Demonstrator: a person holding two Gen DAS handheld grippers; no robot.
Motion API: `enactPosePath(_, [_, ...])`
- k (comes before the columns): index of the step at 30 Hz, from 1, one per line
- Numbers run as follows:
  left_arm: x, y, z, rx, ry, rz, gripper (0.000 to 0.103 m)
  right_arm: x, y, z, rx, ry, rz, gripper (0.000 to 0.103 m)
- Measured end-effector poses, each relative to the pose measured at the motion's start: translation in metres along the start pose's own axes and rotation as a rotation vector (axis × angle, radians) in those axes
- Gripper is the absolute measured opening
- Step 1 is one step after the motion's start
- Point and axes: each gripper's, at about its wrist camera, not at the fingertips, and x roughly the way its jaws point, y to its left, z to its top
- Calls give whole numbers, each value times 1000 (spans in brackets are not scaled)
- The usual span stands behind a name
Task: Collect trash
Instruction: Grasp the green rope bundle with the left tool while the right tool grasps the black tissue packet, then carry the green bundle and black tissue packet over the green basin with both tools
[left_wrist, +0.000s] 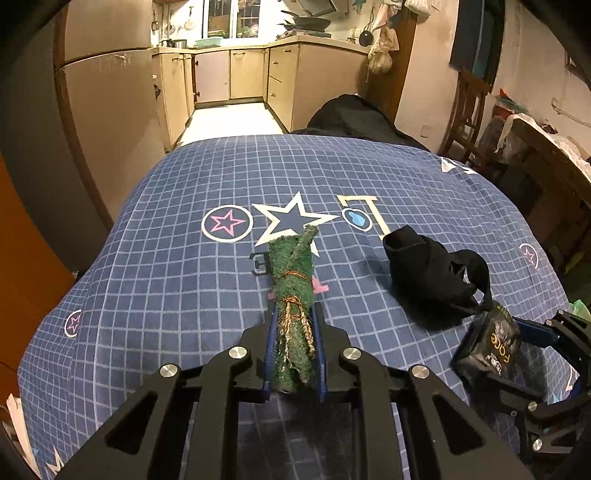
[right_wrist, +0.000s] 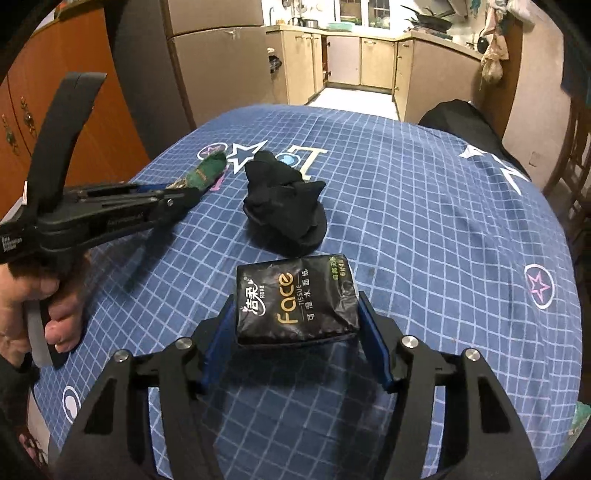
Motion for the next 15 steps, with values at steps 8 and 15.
enactPosePath(8, [-39, -9, -20, -1, -70, 27, 17, -44, 5, -13, 45, -111, -24, 55])
enactPosePath(15, [-105, -28, -45, -2, -174, 6, 17, -97, 9, -32, 76, -224, -54, 55])
